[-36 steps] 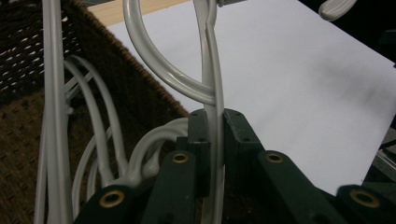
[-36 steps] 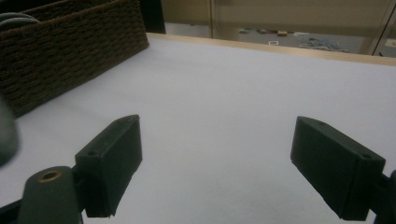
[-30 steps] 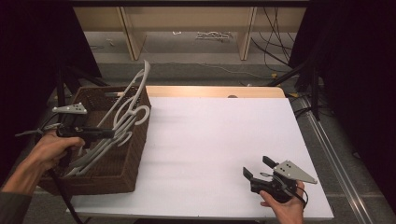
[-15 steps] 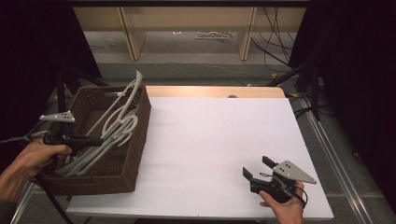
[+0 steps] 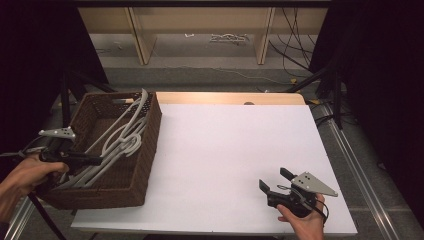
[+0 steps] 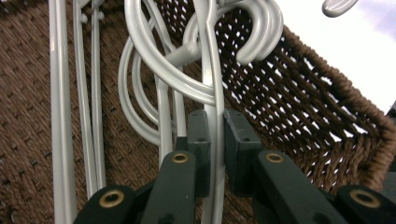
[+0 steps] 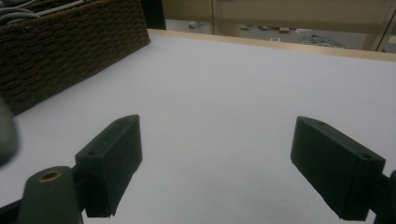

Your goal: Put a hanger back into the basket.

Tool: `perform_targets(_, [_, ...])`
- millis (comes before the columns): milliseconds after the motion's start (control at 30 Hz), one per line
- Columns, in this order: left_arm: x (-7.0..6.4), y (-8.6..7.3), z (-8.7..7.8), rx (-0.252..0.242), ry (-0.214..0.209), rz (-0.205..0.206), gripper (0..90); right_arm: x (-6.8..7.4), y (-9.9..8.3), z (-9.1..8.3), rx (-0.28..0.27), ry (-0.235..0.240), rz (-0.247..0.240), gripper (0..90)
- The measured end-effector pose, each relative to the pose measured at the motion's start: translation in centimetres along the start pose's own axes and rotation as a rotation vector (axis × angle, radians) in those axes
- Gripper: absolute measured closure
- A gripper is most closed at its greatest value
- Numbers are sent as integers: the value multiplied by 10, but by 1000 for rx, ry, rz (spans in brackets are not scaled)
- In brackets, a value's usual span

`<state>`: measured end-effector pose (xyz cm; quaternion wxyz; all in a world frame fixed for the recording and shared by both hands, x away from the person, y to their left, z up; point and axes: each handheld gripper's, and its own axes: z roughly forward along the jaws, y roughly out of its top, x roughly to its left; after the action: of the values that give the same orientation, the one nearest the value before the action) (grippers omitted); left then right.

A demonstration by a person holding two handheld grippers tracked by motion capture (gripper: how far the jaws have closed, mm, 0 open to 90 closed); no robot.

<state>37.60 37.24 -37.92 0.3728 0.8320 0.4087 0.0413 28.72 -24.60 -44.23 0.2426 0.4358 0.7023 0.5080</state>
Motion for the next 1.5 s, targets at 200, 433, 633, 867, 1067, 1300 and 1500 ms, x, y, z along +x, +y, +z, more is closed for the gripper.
perform_targets(200, [4, -3, 4, 26, 4, -13, 816, 0, 0, 0, -2, -1, -5, 175])
perform_targets(433, [6, -5, 8, 44, 13, -20, 815, 0, 0, 0, -1, 2, 0, 175])
perform_targets(633, [10, -6, 8, 45, 26, -42, 811, 0, 0, 0, -4, 1, -10, 175])
perform_targets(867, [12, -8, 10, 37, 35, -59, 808, 0, 0, 1, -1, -1, -10, 175])
perform_targets(1067, [15, -6, 13, 75, 73, -90, 803, 0, 0, 1, -3, 1, -10, 175])
perform_targets(1300, [16, -1, 10, 73, 97, -131, 671, 0, 0, 1, -3, 2, -11, 175])
perform_targets(1500, [6, 9, -3, -57, 156, -167, 480, 0, 0, 1, -6, -1, -9, 175])
